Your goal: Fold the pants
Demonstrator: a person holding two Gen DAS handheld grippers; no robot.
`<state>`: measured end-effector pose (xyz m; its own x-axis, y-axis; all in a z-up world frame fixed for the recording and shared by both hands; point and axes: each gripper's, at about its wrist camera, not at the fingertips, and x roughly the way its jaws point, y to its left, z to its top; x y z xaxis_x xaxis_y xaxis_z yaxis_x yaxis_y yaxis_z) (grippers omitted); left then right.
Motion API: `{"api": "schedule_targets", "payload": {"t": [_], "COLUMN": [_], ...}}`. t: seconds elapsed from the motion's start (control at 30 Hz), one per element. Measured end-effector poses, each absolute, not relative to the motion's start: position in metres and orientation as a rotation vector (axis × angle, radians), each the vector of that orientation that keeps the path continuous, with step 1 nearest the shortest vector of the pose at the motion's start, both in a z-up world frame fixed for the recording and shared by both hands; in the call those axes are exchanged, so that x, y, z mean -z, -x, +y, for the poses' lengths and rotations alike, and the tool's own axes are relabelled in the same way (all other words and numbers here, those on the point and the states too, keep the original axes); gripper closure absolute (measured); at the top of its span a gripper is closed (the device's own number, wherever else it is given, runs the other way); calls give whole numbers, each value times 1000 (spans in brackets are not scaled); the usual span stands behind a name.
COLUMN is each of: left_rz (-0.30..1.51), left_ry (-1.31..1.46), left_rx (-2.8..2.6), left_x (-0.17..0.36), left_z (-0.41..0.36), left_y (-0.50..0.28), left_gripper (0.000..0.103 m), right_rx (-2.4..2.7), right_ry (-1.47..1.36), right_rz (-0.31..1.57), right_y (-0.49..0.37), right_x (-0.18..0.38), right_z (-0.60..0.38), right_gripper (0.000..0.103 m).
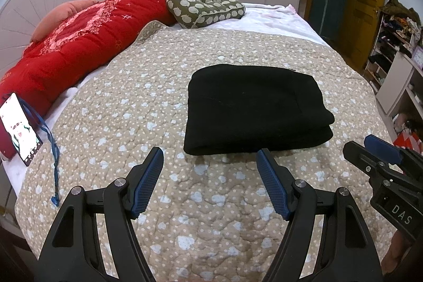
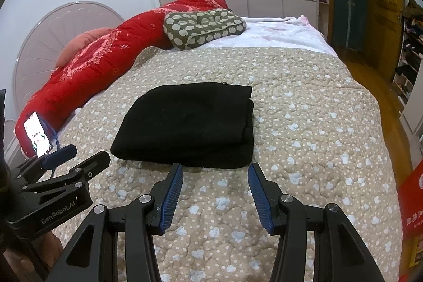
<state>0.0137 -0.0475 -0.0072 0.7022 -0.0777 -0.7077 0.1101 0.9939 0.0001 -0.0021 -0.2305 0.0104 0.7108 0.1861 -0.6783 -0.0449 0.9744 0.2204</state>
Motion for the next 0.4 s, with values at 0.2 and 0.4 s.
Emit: {"api": "schedule_targets", "payload": {"t": [0.2,0.4], "left_rz": [791,768], "left_ry": [-39,-41], "left_rx": [110,105], "left_x": [9,9], "left_z": [-48,-44], "left_y": [-15,-17], "left_gripper": [30,30], "right_rx": [-135,-128], "right_ry": [-186,-198], "right_rz": [777,764], "right_y": [1,1], "right_x": [-10,-9], "right_z": [-230,-232], "right_gripper": [54,54]}}
